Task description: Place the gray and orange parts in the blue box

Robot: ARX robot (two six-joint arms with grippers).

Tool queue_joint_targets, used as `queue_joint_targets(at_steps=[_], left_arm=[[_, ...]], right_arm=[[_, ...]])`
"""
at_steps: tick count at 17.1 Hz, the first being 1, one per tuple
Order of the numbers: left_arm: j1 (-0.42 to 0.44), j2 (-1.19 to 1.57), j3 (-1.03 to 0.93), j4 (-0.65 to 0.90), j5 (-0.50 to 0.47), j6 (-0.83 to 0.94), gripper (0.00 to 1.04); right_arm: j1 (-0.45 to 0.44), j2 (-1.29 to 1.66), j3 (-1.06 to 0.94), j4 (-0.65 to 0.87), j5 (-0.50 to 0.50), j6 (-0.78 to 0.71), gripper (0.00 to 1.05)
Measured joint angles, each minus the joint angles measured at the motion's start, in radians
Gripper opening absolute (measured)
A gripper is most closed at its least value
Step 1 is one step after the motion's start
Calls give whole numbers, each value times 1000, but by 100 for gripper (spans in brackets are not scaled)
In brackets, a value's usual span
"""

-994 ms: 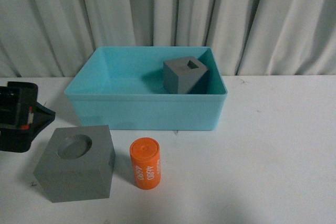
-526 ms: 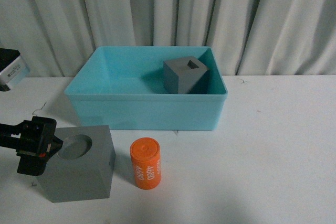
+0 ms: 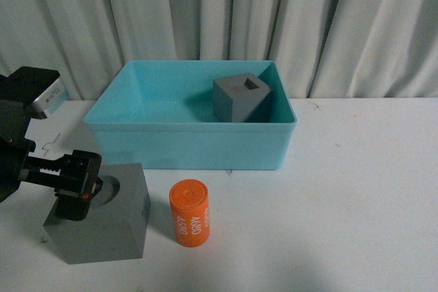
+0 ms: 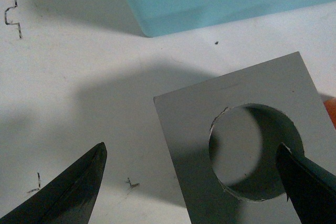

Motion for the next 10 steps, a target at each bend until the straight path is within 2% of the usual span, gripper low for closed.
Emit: queue_joint_targets(at_steps=[7,8,10], left_arm=[[-2,95,18,55,-15,5,97],[-6,116,25,74,-6,4,77],[-9,120,26,77,-6,4,71]], right_arm=[[0,0,0,0,0,0,98],[0,0,0,0,0,0,98],[0,0,0,0,0,0,98]])
